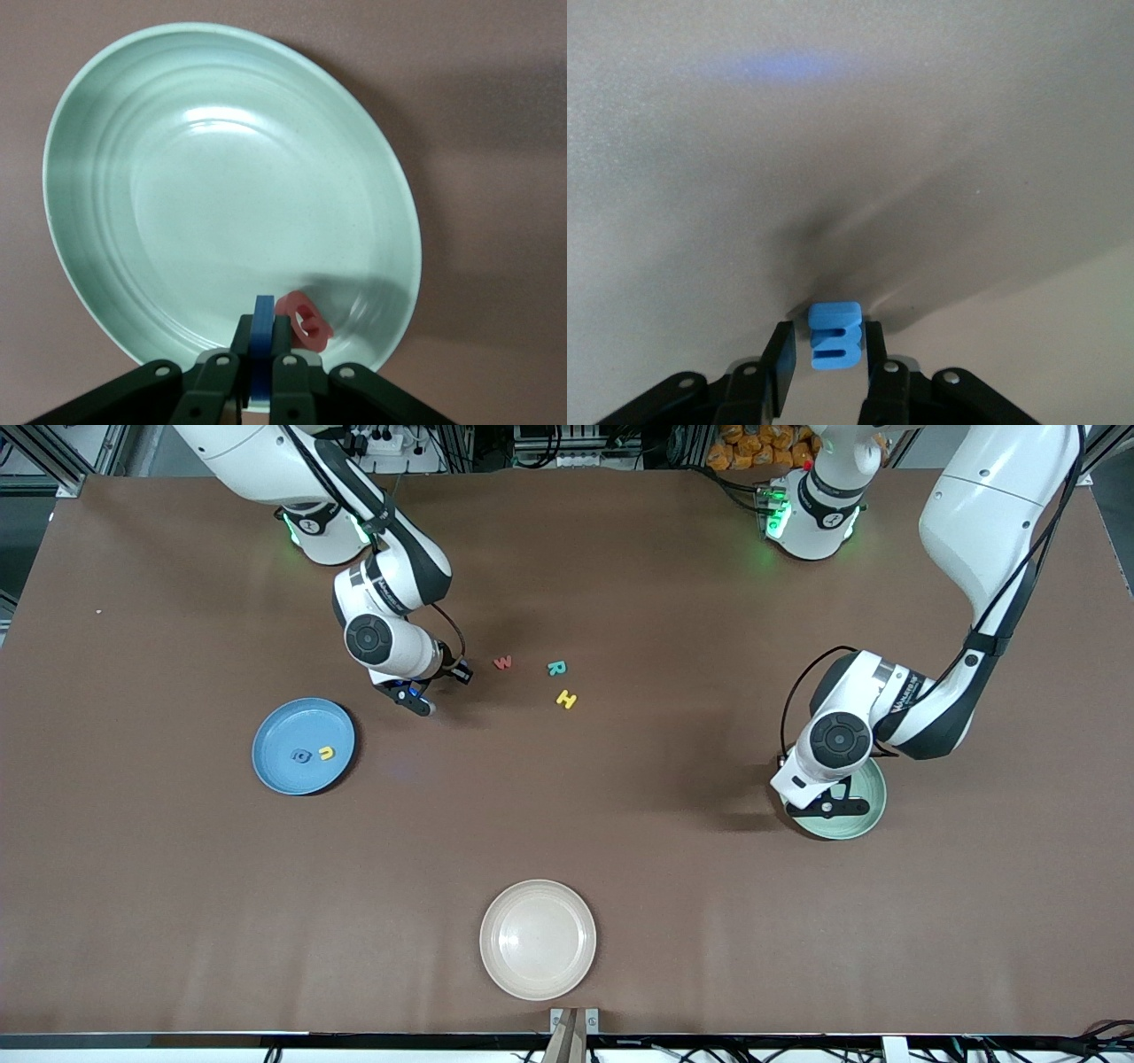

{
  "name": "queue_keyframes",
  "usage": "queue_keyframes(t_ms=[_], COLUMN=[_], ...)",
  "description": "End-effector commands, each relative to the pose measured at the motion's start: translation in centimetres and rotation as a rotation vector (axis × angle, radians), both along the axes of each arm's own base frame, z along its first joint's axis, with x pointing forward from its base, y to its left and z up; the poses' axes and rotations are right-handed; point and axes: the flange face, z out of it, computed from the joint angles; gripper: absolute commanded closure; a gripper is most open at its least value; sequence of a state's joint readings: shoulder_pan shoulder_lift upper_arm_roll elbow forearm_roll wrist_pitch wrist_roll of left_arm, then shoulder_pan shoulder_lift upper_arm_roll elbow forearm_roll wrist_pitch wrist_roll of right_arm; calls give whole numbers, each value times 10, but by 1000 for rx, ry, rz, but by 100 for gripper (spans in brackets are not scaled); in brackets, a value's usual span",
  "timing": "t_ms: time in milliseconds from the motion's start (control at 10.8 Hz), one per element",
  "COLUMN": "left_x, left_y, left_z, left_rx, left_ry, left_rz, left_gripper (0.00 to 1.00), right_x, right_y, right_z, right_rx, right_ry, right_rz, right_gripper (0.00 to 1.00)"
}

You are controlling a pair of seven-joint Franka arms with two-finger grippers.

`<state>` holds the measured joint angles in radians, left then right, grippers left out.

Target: Sort upper and lower case letters into plates

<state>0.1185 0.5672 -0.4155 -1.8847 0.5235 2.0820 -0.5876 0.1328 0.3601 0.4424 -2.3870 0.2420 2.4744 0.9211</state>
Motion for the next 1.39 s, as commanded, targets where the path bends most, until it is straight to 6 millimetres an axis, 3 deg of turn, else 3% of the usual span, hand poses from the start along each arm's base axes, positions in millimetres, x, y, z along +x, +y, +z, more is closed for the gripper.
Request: queue_keyframes(t_ms=[0, 92, 185, 277, 555, 739, 924, 1017, 1202, 1294], left_x=[-3, -2, -2, -2, 0, 0, 2, 1, -1, -7], left_y=[2, 3, 3, 3, 3, 0, -7, -25, -60, -78], left_z=[4, 4, 5, 4, 8, 8, 16, 23, 41, 48], left_rx=[10, 10, 9, 9, 8, 9, -21, -60, -92, -102], left_ry=[-15, -16, -17, -16, -23, -28, -33, -35, -65, -76], left_rz=[-27, -26, -25, -25, -24, -10, 16, 53, 140, 168], left_gripper=[35, 0, 0, 0, 0, 0, 0, 0, 0, 0], right_x=[-4, -5, -5, -4, 14, 44, 79, 94, 126, 134], right_y=[3, 4, 4, 6, 2, -8, -51, -78, -152, -174], right_z=[-3, -3, -3, 0, 31, 58, 75, 84, 95, 97], right_rx=[11, 12, 13, 15, 32, 49, 79, 105, 161, 174], right_ry=[-1, 0, 1, -1, -19, 13, 11, 0, -17, -32], right_rz=[-21, -16, -15, -12, -11, 13, 40, 98, 186, 215], right_gripper=[61, 76, 96, 100, 100, 100, 100, 100, 100, 100])
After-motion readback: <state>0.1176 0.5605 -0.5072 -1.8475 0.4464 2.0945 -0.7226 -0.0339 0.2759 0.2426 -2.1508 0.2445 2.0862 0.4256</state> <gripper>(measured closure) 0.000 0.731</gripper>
